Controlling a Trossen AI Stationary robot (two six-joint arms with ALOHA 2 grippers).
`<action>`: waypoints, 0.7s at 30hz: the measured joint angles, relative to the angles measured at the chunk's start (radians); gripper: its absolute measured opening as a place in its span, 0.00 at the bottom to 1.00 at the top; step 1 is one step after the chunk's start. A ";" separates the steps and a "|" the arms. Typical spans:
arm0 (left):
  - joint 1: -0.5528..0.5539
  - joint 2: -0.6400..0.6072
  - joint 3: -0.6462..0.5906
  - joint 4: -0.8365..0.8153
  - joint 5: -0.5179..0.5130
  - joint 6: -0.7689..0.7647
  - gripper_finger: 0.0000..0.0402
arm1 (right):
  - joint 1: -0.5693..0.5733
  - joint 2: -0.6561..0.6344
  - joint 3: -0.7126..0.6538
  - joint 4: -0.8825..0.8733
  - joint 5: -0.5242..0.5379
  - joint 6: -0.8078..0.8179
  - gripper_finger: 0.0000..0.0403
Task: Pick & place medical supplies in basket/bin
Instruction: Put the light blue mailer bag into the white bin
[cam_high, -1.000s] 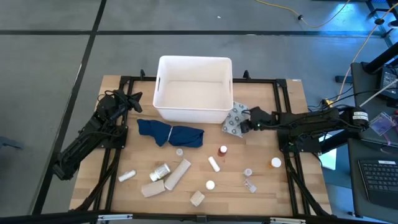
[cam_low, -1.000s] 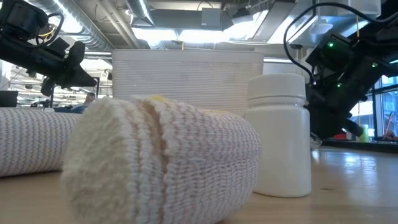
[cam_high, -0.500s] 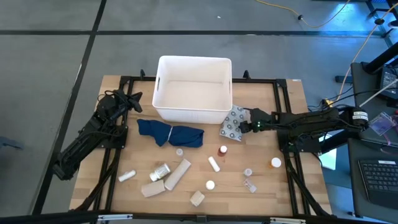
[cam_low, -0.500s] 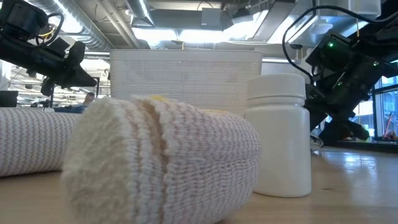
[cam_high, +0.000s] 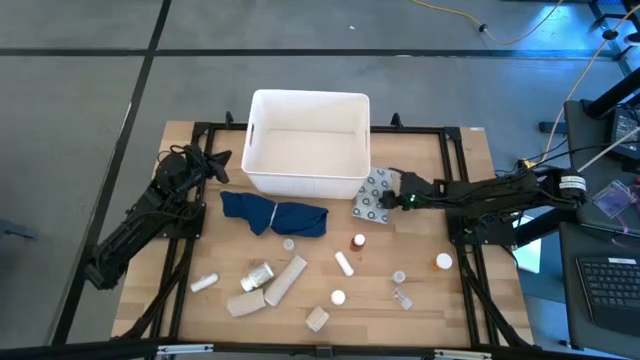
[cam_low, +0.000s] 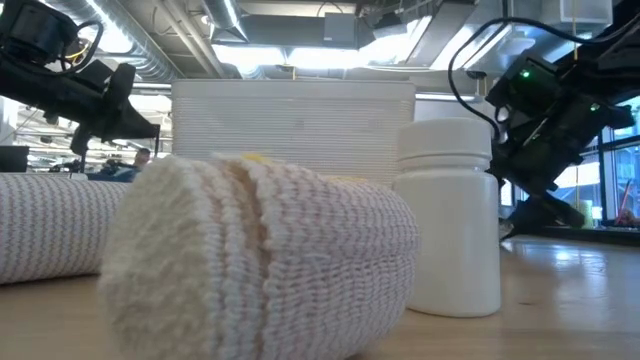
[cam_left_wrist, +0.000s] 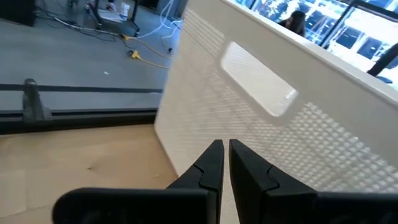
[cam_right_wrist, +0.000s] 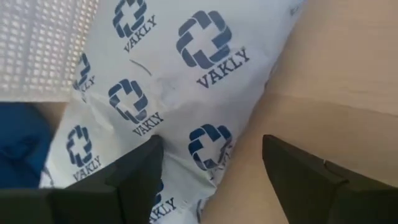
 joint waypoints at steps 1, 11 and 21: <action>0.000 0.000 0.000 0.000 0.009 -0.008 0.05 | -0.006 0.022 0.001 0.033 -0.004 0.001 0.69; 0.000 0.000 0.000 0.000 0.040 -0.018 0.05 | -0.051 0.210 0.001 0.309 -0.067 -0.051 0.53; 0.000 0.000 0.001 0.001 0.029 -0.017 0.05 | -0.057 0.248 -0.002 0.376 -0.079 -0.206 0.18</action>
